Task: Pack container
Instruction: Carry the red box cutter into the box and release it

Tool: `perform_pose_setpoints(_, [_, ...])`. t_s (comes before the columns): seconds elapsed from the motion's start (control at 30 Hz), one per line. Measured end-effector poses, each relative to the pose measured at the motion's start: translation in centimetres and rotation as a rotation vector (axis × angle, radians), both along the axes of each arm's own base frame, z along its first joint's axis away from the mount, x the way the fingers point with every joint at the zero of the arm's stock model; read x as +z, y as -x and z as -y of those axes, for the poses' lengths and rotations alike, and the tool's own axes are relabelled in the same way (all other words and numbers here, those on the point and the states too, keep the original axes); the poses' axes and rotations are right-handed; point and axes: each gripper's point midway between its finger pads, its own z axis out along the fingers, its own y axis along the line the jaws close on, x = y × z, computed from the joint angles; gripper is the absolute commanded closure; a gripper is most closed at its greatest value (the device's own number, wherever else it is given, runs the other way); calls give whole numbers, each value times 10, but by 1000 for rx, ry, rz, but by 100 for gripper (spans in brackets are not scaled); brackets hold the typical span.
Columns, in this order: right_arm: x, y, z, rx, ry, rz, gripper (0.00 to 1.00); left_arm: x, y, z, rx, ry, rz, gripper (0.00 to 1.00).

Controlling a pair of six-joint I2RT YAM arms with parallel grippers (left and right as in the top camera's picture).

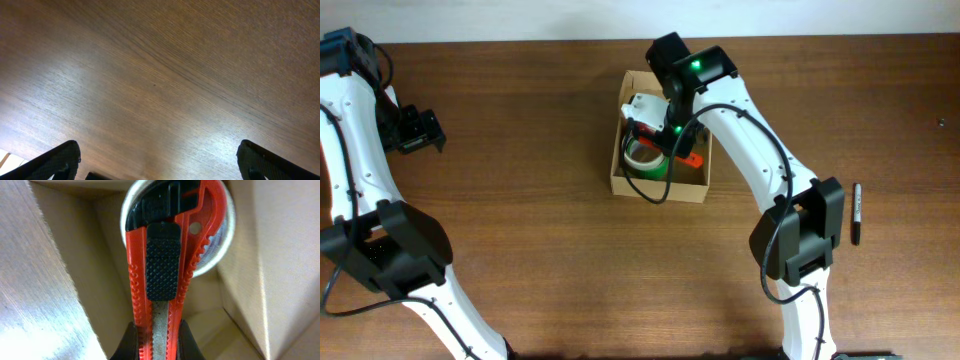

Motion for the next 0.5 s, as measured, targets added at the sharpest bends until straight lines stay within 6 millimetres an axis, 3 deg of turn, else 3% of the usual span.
perform_pose_setpoints(0.5, [-19, 17, -9, 71, 28, -64, 96, 0, 0, 0, 0, 0, 0, 0])
